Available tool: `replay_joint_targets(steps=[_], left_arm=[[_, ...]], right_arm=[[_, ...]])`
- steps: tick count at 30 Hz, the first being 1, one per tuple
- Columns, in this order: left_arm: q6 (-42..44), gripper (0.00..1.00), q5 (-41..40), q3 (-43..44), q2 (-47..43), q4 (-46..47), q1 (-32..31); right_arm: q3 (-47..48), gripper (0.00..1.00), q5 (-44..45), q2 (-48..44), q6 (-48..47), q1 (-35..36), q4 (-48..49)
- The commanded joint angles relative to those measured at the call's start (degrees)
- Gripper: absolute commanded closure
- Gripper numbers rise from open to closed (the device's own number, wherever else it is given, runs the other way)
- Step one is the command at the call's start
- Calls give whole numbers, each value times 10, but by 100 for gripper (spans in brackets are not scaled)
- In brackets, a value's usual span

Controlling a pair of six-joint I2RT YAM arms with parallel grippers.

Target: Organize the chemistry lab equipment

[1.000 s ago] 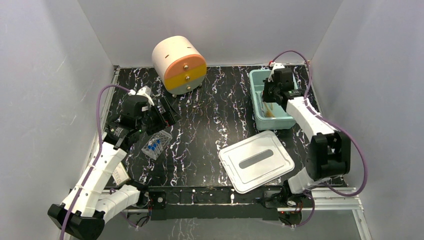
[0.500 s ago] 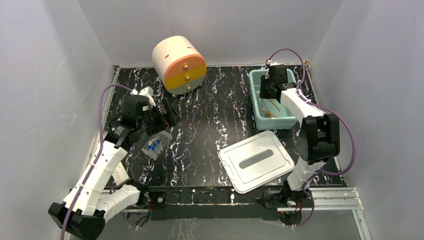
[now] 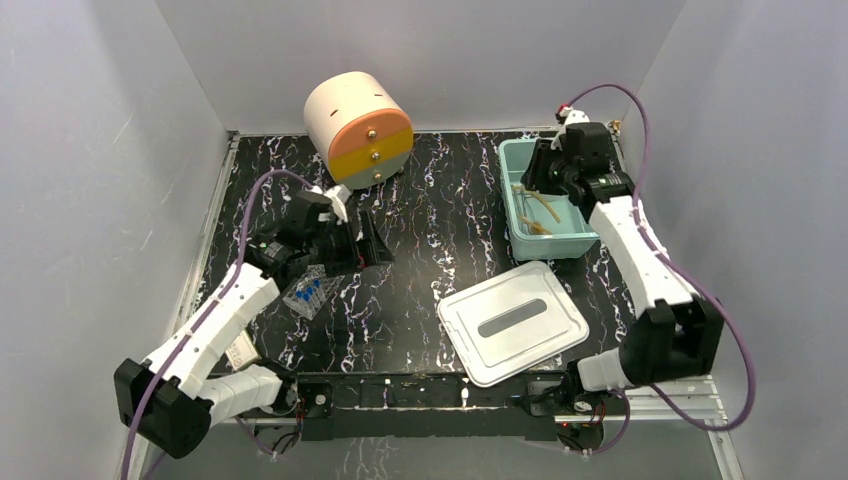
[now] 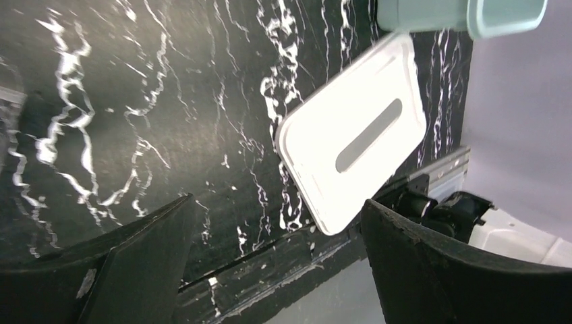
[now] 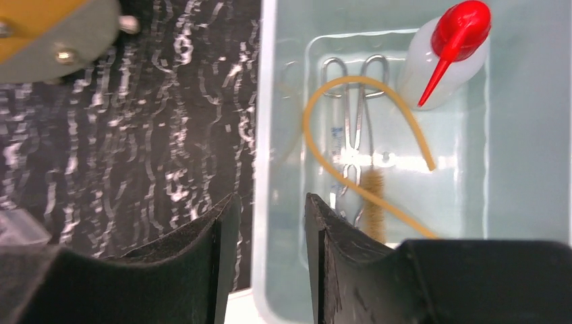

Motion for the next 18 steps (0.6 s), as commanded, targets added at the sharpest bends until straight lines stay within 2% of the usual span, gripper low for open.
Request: replay_joint_targets(steps=[1,5,9,13,18], left_arm=[[-38,11,-13,-23,15,43,-82],[-59,12,-58,-29,69,70,-159],[-37,15,-115,2,153,69,-223],[2,31,-146,39,235,67,-248],[59,35,-151,103,334,66,-269]], right_arm=[[-50,51,-65,-86,53,-3,-36],[-84,50,-113,-149,76,-3,-43],[-85,48,-130,-203,92,-3,-55],[-81,46,-150,-231,102,-2,-70],[-87,46,-154,-249,108,-3,-83]])
